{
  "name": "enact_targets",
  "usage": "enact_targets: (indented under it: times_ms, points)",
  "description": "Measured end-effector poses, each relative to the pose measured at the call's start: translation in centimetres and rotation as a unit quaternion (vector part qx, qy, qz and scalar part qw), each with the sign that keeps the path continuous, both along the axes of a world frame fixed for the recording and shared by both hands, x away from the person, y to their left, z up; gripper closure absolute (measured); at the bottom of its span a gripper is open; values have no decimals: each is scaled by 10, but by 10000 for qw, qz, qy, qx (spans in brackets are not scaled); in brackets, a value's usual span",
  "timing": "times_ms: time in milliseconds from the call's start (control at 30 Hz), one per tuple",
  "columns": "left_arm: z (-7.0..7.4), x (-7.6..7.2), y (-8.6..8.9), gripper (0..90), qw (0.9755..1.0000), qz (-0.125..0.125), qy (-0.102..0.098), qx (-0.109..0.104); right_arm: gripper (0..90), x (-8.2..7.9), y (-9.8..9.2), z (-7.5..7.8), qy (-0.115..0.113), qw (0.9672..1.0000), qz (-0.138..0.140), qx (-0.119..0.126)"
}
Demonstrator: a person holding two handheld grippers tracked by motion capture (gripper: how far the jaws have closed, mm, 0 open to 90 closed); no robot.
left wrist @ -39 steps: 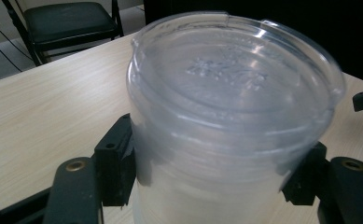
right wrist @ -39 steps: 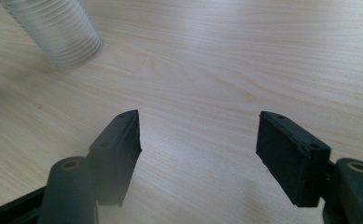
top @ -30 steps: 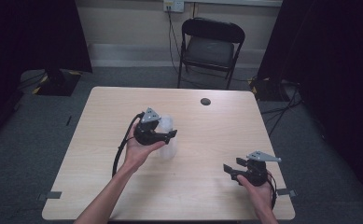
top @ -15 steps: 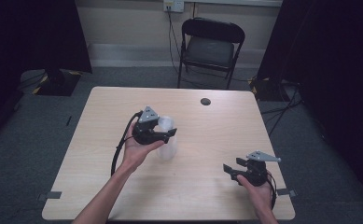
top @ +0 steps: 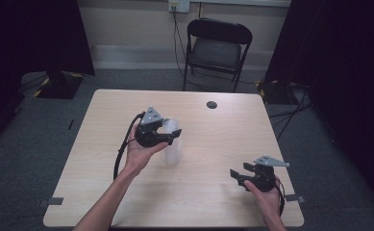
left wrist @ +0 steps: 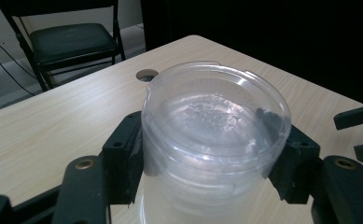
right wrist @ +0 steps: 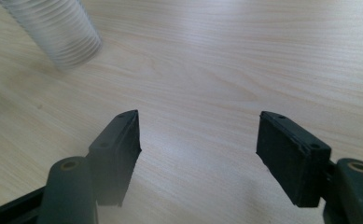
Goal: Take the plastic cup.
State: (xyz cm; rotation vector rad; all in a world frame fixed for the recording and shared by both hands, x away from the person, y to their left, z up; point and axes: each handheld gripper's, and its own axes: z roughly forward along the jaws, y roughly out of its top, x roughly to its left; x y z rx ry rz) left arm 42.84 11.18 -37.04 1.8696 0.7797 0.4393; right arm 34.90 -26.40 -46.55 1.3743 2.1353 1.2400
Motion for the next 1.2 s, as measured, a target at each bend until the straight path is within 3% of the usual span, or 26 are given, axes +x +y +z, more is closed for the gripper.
enact_targets:
  times_ms: [500, 1200]
  points:
    - [11, -2, 5, 403, 9997, -7, -9, -256, 307, 0, 0, 1, -24, 10000, -4, 11]
    - [32, -8, 10, 417, 9980, -103, -241, -567, 307, 0, 0, 1, -25, 10000, -2, 26]
